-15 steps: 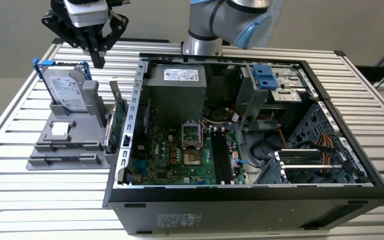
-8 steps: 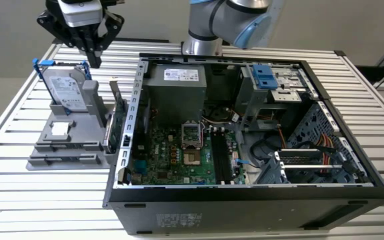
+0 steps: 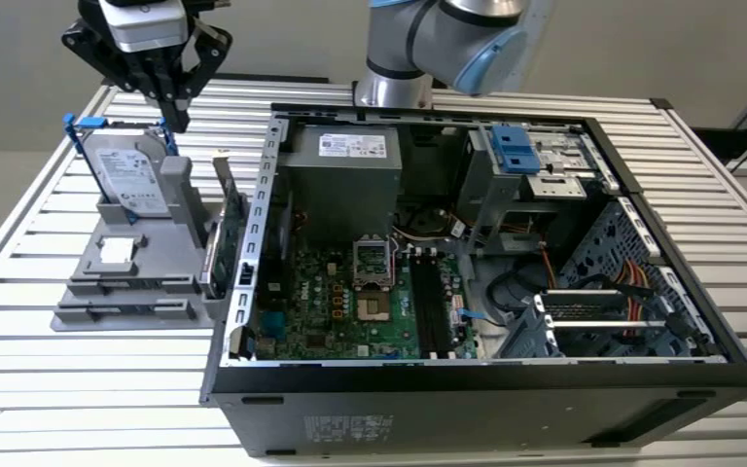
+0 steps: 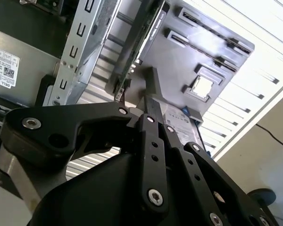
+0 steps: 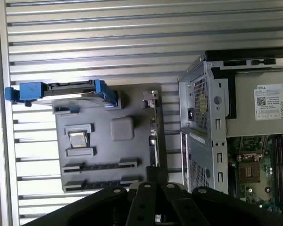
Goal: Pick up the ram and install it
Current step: 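Reach for the ram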
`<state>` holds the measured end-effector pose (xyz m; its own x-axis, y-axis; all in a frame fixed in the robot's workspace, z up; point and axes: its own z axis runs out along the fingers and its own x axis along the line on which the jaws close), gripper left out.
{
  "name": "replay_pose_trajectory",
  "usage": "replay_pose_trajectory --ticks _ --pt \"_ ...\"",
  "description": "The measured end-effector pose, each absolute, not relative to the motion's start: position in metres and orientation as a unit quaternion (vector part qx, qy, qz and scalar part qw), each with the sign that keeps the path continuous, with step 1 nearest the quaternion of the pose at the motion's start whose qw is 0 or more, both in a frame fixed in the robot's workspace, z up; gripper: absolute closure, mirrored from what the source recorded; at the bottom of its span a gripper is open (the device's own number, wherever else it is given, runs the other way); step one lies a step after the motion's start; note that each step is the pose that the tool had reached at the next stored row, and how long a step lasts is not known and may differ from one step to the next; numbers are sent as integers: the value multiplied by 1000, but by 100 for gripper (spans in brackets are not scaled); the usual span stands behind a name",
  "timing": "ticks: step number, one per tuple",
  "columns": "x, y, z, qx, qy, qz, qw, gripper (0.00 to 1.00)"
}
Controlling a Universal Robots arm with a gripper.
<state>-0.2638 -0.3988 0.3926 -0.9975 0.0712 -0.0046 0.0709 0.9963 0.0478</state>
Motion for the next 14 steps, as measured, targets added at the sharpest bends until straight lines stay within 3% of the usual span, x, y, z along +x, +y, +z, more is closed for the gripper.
replay_pose_trajectory --ticks 14 --pt "-273 -399 393 36 999 24 3 100"
